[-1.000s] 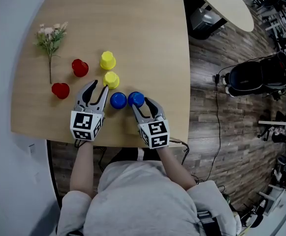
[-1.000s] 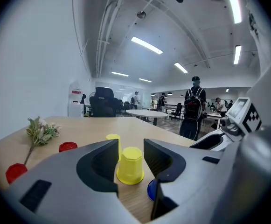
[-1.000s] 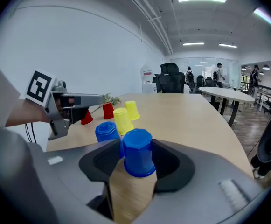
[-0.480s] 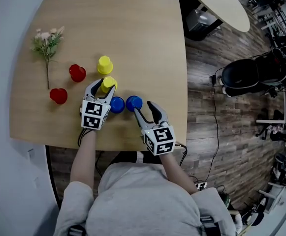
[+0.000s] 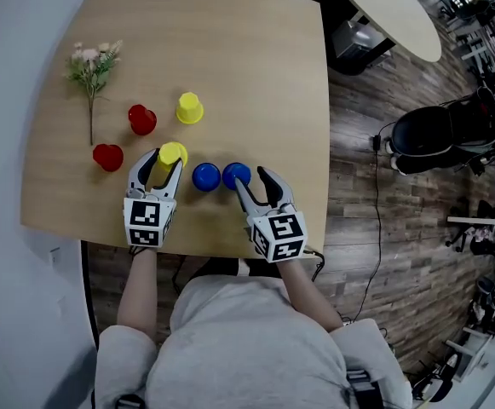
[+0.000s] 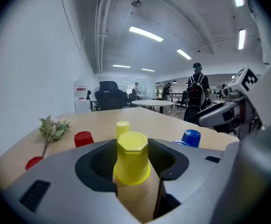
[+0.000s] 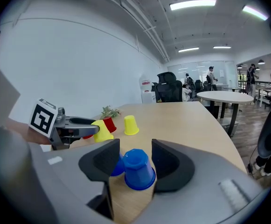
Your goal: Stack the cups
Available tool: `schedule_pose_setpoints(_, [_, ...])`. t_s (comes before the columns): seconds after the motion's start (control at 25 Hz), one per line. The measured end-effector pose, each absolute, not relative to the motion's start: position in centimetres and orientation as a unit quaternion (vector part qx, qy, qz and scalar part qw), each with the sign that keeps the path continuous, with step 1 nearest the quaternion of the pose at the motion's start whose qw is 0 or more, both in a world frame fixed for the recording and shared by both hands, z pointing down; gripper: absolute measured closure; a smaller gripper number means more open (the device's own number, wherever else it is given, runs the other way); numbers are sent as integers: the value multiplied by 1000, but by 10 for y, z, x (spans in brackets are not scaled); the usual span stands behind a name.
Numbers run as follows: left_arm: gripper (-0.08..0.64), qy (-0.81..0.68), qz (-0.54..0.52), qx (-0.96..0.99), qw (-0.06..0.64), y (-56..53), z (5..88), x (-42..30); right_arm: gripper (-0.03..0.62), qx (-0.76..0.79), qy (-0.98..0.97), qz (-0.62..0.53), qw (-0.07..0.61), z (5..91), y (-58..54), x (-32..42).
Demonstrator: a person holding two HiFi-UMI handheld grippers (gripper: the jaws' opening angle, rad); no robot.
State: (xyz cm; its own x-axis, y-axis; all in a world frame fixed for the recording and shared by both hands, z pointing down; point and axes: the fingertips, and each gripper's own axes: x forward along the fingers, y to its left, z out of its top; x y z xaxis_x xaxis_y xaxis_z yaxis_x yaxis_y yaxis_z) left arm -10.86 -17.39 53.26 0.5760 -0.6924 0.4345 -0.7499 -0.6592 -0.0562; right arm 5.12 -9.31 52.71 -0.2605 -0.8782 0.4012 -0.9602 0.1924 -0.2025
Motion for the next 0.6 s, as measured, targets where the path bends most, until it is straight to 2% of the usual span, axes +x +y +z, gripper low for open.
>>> schedule_pose_setpoints(0.6, [348,-413,246,871,97,-130,571,-107,368,576,-788,198,89,512,-95,42])
